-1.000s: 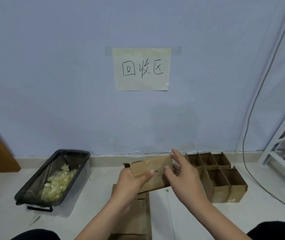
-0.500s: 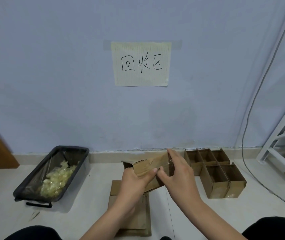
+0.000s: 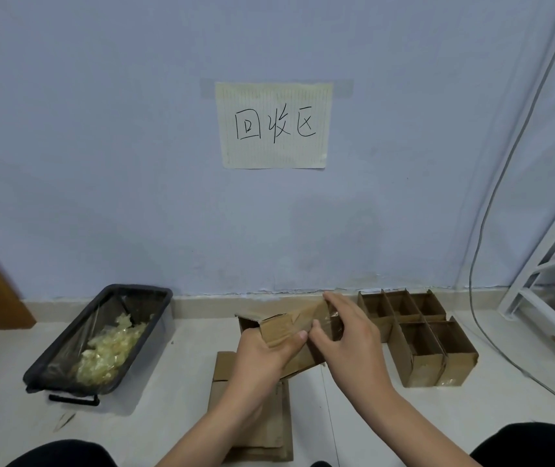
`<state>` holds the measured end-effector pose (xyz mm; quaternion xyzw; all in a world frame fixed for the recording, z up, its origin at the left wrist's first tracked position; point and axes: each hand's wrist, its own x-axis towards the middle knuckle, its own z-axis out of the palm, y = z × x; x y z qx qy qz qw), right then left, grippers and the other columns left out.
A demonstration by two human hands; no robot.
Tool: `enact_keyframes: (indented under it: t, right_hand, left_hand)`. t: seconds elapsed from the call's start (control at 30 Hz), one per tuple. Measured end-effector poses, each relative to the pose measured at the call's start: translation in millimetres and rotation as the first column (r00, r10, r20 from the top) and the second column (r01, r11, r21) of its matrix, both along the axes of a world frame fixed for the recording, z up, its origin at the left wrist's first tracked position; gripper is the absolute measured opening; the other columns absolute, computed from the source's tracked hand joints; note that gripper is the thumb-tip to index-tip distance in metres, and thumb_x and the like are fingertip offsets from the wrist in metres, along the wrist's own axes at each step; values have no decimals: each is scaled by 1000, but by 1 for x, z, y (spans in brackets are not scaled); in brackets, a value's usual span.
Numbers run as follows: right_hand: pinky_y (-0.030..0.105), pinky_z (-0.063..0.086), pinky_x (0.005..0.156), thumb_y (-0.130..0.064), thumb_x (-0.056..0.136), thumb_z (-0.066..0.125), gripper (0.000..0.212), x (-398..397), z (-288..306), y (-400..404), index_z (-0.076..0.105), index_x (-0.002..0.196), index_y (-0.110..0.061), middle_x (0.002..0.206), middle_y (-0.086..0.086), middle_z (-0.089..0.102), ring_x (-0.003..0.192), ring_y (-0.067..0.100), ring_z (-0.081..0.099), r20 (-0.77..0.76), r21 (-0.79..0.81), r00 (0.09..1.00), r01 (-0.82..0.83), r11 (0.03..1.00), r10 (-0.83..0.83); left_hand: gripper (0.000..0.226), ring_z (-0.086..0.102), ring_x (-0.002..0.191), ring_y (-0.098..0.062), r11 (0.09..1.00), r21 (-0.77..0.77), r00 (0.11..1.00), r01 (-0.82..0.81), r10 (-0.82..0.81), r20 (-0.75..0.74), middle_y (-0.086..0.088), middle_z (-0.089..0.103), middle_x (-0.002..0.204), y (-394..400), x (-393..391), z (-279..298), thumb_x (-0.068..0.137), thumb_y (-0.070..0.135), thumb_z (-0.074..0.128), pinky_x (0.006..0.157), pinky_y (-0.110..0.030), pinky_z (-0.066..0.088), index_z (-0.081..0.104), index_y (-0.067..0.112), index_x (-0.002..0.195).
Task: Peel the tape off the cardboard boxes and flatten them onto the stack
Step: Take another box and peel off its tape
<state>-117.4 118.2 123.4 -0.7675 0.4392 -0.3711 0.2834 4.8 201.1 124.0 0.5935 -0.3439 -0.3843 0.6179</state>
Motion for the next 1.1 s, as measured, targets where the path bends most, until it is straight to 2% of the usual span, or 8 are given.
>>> enact_keyframes:
  t: [0.3,0.5,0.57,0.67,0.77,0.9,1.03,1.1]
  right_hand:
    - [29,42,108,-23,90,65,52,9,-4,3,55,140,-17,139,-5,56,128,11,51,-59,-13,998,16,1000,-16]
    - [28,51,81,-14,89,59,44,2,-2,-6,58,131,-25,107,-6,69,89,13,63,7,81,998,68,994,-69]
    - [31,52,85,-23,92,60,44,-1,1,-8,52,134,-30,119,-14,63,98,9,62,51,138,999,3,990,-10]
    - [23,43,101,-38,91,69,57,-3,1,-4,43,141,-36,130,-24,49,118,-1,47,20,138,994,-107,985,106]
    - [15,39,93,-36,86,75,58,-3,0,-4,47,137,-38,123,-26,51,114,0,49,84,168,993,-91,981,78]
    - [12,41,84,-29,86,76,41,0,1,-5,53,118,-39,115,-28,55,114,6,54,172,236,983,-100,967,60]
    - [21,44,89,-26,88,75,31,0,1,-5,54,107,-37,112,-31,52,112,7,53,222,250,974,-110,962,53]
    - [19,45,84,-25,90,72,24,-2,1,-7,56,104,-35,108,-29,55,109,6,56,216,253,975,-101,962,46]
  left_hand:
    - [21,73,102,-6,1000,8,1000,-5,5,12,8,79,105,0,0,-3,93,12,72,86,-17,55,77,17,112]
    - [18,74,99,-11,998,57,999,-29,27,27,6,79,101,-2,1,-4,92,15,74,94,-33,57,78,17,109]
    - [18,74,101,-11,998,52,999,-39,38,11,5,79,102,-4,3,-3,91,15,74,95,-34,56,78,17,109]
    - [19,74,102,-14,998,50,999,-43,43,-9,3,79,104,-4,9,-1,92,14,74,94,-35,56,78,16,110]
    - [17,75,98,-14,997,66,999,-35,35,6,3,80,100,-4,10,1,92,16,74,92,-36,58,78,16,109]
    - [19,75,98,-13,996,76,999,-39,38,12,4,79,101,-3,12,0,91,19,75,94,-39,58,78,18,110]
    - [17,75,95,-11,996,83,1000,-30,30,0,5,79,99,-4,12,1,92,18,74,93,-37,58,78,18,108]
    - [16,75,96,-12,996,90,999,-28,29,-17,4,80,99,-5,13,2,92,17,74,92,-40,58,78,18,107]
